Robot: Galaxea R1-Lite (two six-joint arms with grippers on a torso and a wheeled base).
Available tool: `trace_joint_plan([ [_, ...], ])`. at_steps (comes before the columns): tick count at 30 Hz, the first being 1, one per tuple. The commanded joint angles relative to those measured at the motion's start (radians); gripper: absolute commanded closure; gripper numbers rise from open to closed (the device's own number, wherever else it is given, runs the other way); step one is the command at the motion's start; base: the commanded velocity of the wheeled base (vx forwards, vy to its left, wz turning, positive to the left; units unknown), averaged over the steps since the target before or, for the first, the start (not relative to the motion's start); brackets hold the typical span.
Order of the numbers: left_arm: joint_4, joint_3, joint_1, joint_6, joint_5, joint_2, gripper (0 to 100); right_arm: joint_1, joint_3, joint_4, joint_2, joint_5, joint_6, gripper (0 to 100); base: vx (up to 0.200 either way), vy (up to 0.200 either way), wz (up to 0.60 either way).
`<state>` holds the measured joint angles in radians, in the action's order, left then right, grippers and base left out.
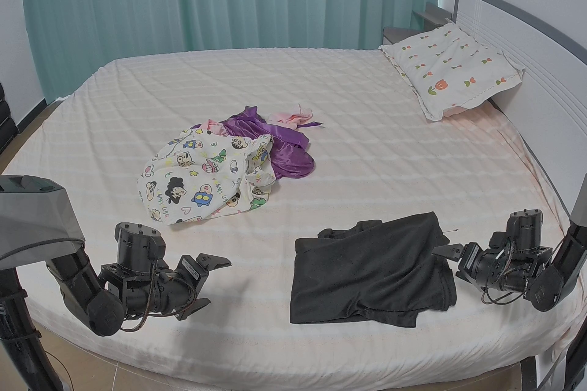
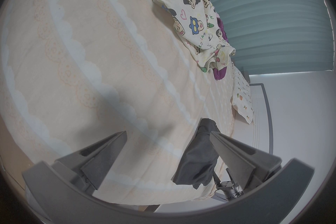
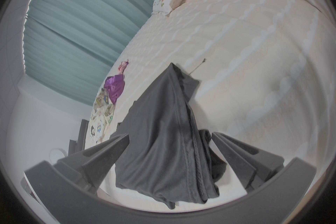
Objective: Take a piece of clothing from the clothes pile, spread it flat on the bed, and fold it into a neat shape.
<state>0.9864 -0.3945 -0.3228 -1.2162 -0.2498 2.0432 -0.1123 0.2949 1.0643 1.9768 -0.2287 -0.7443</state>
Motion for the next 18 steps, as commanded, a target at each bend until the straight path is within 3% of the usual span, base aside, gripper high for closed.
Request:
trace_joint_plan([
  [1,0.0,0.0,-0.002,0.001,0.0,0.002,0,-0.013,-0.031,0.002,-0.01,0.0,0.014,0,-0.2,0.0,0.0],
  [9,0.0,0.0,-0.002,0.001,0.0,0.005,0,-0.029,-0.023,0.005,0.017,-0.001,0.026,0,-0.025,0.0,0.0],
  [18,0.0,0.0,-0.001,0.001,0.0,0.005,0,-0.038,-0.011,0.151,0.119,-0.001,0.028,0,0.0,0.0,0.0],
])
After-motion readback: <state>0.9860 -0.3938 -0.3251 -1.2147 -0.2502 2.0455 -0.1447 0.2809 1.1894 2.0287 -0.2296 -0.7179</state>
